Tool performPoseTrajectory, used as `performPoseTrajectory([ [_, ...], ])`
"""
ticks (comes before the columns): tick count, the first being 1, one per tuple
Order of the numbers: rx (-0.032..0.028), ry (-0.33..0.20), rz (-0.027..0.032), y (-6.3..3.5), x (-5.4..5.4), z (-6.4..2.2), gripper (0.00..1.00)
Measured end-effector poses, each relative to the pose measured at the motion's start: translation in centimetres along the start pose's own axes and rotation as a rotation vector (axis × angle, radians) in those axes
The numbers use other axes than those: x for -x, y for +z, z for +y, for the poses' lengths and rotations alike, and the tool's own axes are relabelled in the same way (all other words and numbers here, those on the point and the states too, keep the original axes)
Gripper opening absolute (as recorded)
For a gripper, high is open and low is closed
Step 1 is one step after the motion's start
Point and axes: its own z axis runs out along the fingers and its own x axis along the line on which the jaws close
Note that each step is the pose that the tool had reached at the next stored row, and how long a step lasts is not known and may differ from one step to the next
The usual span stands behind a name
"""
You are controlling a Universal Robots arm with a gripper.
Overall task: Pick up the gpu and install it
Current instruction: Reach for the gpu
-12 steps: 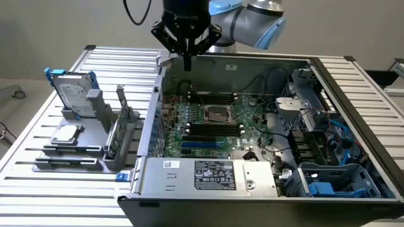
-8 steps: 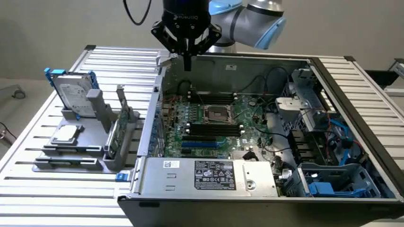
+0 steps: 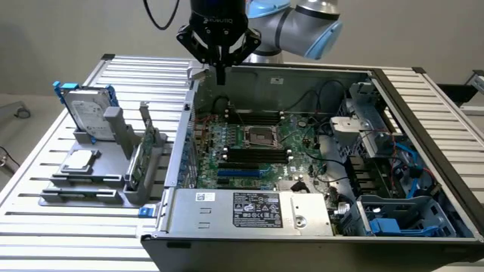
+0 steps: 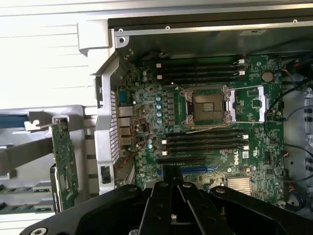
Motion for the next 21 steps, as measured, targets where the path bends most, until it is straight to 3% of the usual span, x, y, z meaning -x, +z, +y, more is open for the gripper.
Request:
performPoseTrajectory([
  [10,-0.0019,0.000,0.0021,0.11,-4.3,-0.39,0.11],
  [17,-0.0161,0.000,0.0103,0.49,-6.4,-0.58,0.11],
  [21,-0.0207,-0.001,0.0158,0.73,-7.4,-0.71,0.11],
])
